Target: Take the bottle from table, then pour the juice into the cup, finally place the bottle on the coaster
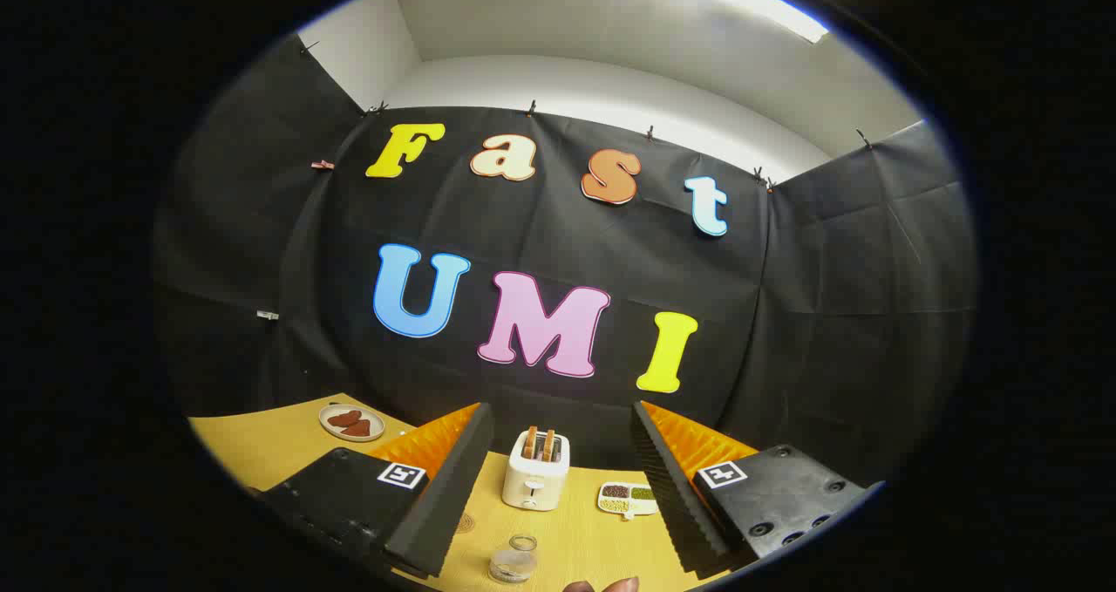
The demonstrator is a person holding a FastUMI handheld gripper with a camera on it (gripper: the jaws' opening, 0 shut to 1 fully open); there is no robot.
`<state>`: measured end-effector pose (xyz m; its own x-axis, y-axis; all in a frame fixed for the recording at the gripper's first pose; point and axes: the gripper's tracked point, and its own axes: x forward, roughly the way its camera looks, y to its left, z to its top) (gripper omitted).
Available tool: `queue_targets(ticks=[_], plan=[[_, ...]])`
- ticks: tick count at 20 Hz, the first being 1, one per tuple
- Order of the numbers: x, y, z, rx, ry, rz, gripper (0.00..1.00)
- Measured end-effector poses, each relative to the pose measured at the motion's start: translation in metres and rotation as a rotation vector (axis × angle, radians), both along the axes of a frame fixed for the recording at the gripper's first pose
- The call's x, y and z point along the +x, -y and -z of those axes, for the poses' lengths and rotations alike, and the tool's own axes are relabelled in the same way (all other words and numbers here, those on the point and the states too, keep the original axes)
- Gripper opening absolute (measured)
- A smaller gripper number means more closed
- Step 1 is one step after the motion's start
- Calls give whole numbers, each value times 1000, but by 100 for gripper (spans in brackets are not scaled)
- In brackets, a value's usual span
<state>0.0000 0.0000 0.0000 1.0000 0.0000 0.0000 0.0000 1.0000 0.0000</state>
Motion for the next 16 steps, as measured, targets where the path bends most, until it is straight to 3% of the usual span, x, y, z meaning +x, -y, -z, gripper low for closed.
queue_targets(ticks=[16], plan=[[-6,9,11,19,-23,35,97]])
